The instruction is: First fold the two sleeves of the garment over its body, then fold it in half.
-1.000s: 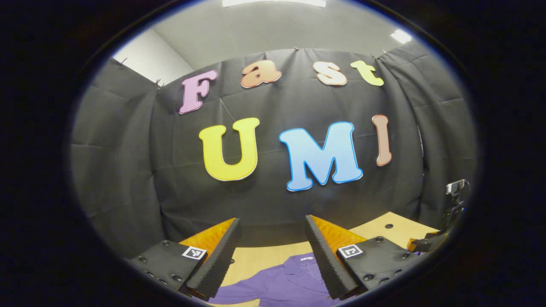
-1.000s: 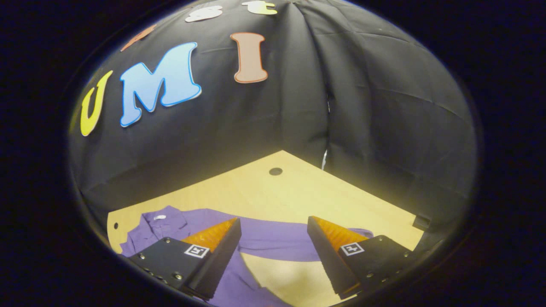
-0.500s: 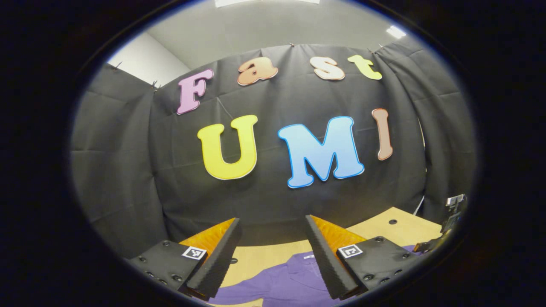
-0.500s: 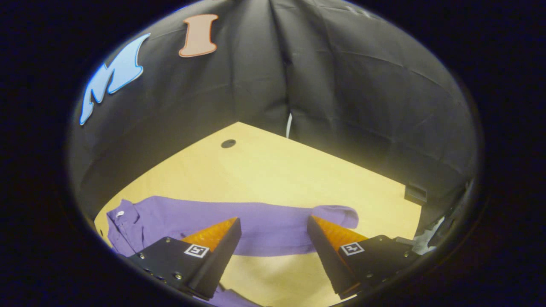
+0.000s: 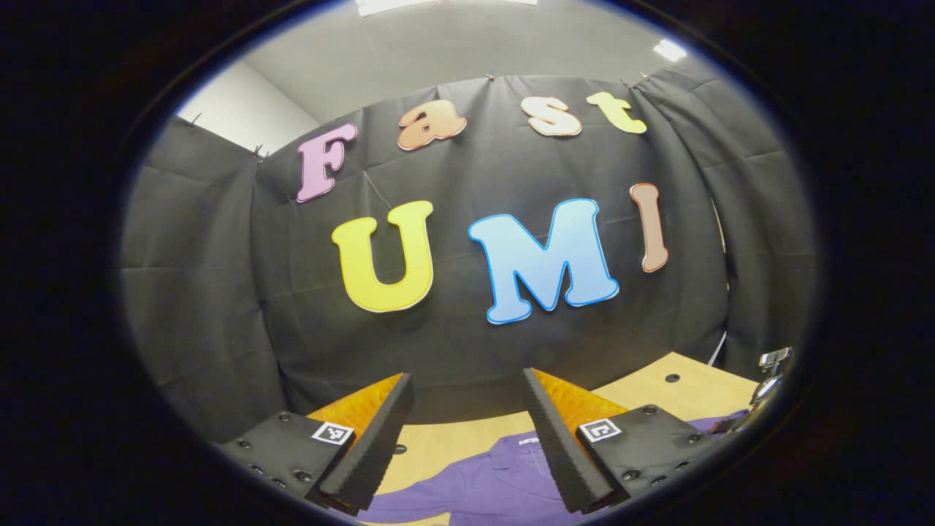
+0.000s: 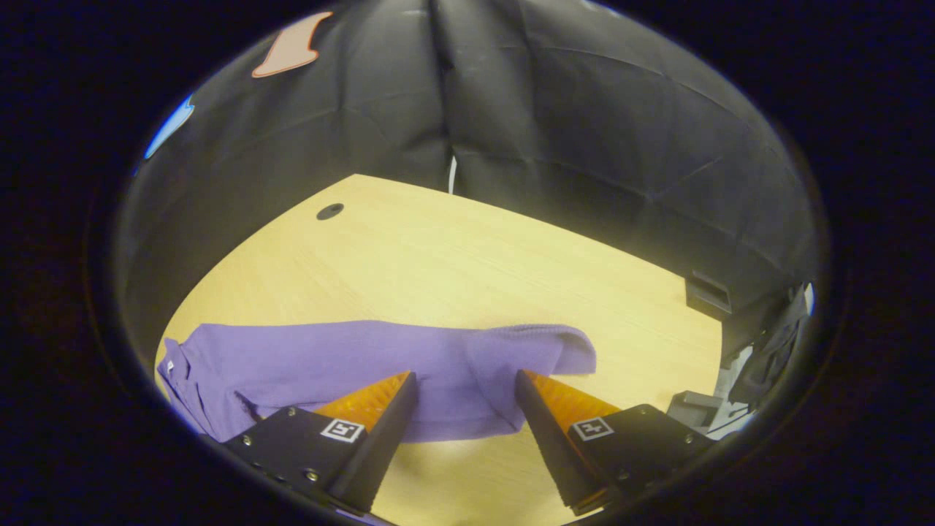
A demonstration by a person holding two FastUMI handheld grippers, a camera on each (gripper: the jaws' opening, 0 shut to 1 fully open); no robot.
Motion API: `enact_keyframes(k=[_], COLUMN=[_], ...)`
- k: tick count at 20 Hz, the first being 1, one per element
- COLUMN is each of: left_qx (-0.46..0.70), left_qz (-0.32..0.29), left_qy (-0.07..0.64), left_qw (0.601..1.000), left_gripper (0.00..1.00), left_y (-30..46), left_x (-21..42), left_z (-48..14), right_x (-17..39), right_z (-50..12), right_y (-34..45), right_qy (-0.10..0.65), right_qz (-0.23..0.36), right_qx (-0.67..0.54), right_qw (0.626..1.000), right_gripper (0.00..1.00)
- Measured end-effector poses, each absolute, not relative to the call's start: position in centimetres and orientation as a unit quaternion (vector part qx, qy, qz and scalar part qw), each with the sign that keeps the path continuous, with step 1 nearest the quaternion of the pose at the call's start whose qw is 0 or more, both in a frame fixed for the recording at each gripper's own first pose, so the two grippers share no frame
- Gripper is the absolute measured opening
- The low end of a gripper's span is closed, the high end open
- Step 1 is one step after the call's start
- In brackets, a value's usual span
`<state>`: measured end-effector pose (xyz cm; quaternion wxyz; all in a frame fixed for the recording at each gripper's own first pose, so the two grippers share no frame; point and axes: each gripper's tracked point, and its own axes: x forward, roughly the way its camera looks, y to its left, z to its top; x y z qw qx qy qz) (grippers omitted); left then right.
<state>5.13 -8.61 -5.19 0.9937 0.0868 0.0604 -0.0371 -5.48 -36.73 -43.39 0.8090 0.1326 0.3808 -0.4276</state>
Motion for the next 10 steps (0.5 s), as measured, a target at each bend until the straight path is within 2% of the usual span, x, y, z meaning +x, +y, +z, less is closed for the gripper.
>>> enact_keyframes(k=[4,9,10], left_qx=[0.085,0.088,0.086], left_qz=[-0.034,-0.031,-0.031], left_qy=[0.064,0.061,0.06], left_qw=[0.994,0.994,0.994], left_gripper=[0.95,0.95,0.95], left_y=[-8.5,-8.5,-8.4], left_x=[5.1,4.9,4.8], left_z=[-5.3,-5.1,-5.0], right_x=[-5.6,-5.5,-5.4], right_z=[-44.4,-45.0,-45.1], right_y=[-37.2,-36.7,-36.7], right_qy=[0.395,0.403,0.402], right_qz=[-0.432,-0.423,-0.42], right_qx=[0.128,0.116,0.116], right_qw=[0.8,0.803,0.805], right_gripper=[0.84,0.9,0.8])
